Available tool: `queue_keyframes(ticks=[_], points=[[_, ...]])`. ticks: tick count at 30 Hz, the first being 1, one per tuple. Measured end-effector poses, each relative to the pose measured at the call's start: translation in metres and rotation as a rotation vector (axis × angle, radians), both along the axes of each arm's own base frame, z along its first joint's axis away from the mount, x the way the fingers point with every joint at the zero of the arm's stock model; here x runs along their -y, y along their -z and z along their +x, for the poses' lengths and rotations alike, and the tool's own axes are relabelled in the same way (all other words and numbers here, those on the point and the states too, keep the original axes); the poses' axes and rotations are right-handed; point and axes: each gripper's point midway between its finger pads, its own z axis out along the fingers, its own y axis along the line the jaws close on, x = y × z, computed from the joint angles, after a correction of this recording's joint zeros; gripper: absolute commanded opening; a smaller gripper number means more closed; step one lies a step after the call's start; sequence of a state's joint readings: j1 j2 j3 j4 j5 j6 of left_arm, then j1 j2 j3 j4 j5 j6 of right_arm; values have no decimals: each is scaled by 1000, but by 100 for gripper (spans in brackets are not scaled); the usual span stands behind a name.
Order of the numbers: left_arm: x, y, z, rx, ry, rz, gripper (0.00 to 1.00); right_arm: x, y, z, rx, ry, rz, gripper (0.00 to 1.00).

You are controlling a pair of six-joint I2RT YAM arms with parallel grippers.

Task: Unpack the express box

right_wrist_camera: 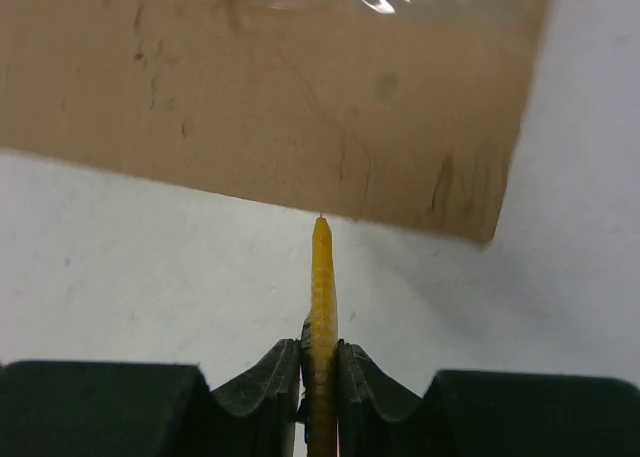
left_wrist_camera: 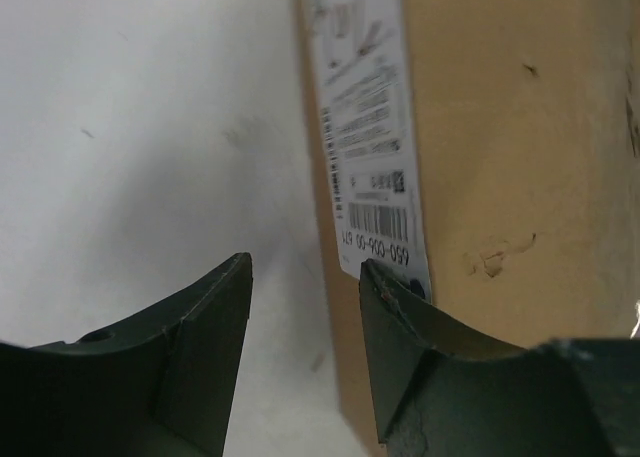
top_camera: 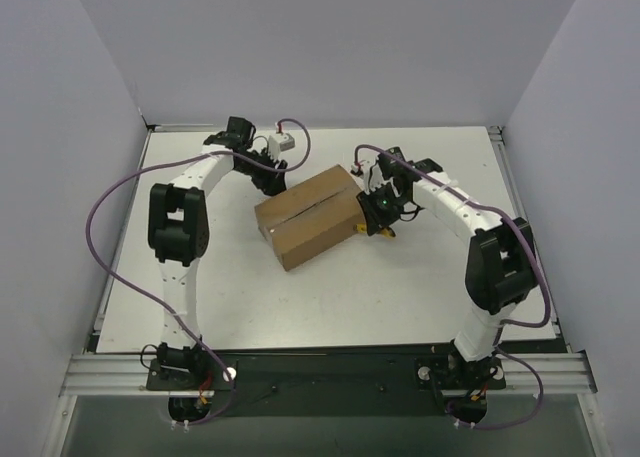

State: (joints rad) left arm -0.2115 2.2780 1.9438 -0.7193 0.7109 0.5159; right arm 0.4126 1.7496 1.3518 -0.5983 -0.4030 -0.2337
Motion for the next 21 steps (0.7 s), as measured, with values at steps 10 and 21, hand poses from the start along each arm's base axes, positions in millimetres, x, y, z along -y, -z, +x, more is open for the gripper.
queue_keyframes(ticks=[10, 21], points=[[-9, -29, -218, -276, 144, -123, 54, -35, -37, 109, 254, 39, 25, 0], [-13, -57, -285, -83, 231, -108, 49, -43, -37, 111, 327, 55, -62, 0]])
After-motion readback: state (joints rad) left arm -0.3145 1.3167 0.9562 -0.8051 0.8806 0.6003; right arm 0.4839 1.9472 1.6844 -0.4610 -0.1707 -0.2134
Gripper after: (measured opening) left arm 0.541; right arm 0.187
